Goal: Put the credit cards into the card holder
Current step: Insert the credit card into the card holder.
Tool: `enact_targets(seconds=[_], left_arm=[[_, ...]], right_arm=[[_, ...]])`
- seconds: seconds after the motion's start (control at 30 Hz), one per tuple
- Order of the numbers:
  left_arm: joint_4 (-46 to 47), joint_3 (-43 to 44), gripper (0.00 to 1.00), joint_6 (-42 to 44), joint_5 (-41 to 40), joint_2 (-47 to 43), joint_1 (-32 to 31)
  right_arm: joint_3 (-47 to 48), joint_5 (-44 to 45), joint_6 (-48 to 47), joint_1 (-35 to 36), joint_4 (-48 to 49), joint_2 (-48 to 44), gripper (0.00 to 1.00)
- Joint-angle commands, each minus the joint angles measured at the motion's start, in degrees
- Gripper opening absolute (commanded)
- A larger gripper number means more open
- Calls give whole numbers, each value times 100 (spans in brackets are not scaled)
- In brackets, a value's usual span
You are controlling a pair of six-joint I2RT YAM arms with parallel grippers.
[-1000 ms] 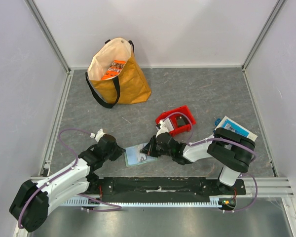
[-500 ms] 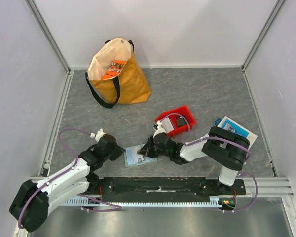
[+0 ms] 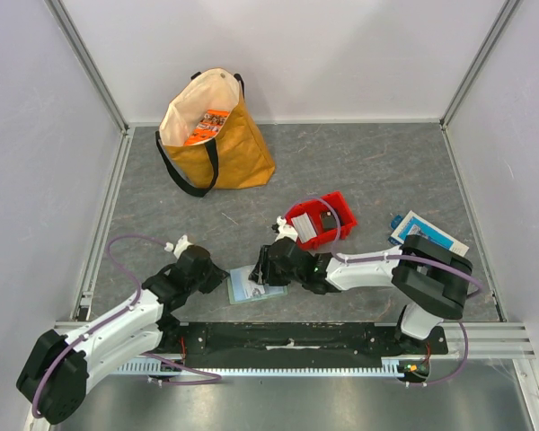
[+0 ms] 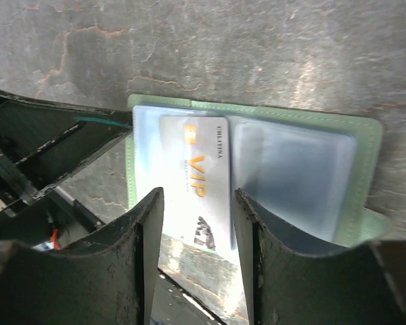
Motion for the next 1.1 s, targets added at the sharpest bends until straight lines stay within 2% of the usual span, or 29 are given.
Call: enact_targets(seconds=[0.0,0.2,0.47,0.73,0.9,1.0,1.07], left_arm=[[-66,-87,2,90,-43,-122,-8],[-57,-87,2,90,-25,-122,-9],[-57,-105,2,82,-16,-175,-8],[-75,-113,2,47,-8,-219,-8],[-83,-113,2,46,-8,-218,-8],[-101,-105,2,46,-16,-236,-8],[-145,-87,2,46,-34,-262,-8]], right_arm=[[294,460,-477,-7,-1139,-142,53],[373,82,-486,-7,-920,104,52],[513,-472,-513,107,-401,324,45],[997,-587,-688,239,-533,482,41],[1164,-743,-759,257,-506,623,33],[1173,-649,-803,257,-620,606,35],[1147,-333,-873,257,-839,474,41]])
